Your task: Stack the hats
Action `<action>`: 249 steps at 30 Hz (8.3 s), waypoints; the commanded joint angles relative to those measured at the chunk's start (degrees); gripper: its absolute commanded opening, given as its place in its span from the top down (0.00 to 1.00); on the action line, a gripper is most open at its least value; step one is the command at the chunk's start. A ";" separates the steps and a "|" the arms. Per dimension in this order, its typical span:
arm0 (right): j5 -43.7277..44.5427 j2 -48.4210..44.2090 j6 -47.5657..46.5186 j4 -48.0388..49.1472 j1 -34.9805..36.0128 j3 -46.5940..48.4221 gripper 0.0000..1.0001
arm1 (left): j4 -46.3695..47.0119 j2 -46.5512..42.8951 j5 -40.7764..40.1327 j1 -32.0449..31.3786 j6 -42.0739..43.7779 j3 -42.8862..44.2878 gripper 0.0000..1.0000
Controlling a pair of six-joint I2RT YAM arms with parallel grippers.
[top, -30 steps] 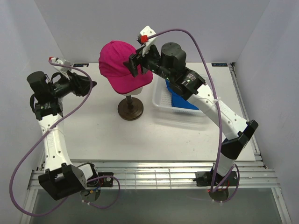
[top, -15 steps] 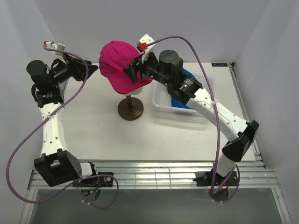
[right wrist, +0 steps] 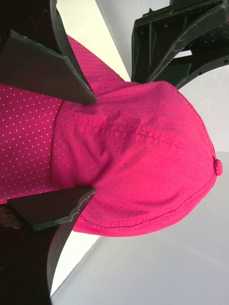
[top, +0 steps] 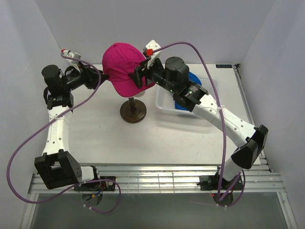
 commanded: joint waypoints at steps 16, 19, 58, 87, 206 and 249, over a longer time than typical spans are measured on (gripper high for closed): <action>4.90 -6.89 -0.47 -8.88 -3.76 9.81 0.15 | -14.61 0.34 -4.23 0.67 4.64 11.61 0.04; 7.89 -12.08 0.06 -8.79 -7.10 7.09 0.14 | -17.87 0.52 -5.90 0.93 4.73 13.65 0.02; 1.31 20.60 4.37 -14.94 -37.34 -3.46 0.43 | -30.97 3.33 -5.99 1.28 11.93 19.46 0.02; -0.88 -10.33 0.76 -11.95 -37.25 -4.62 0.92 | -34.40 1.31 2.97 1.28 9.30 24.73 0.30; 17.40 -4.53 -20.76 -7.46 8.53 12.80 0.12 | 46.64 7.29 -0.89 2.25 6.92 2.49 1.00; -11.61 -19.57 -39.41 23.21 -10.10 -32.12 0.42 | 44.70 7.11 -0.10 2.25 4.99 2.58 1.00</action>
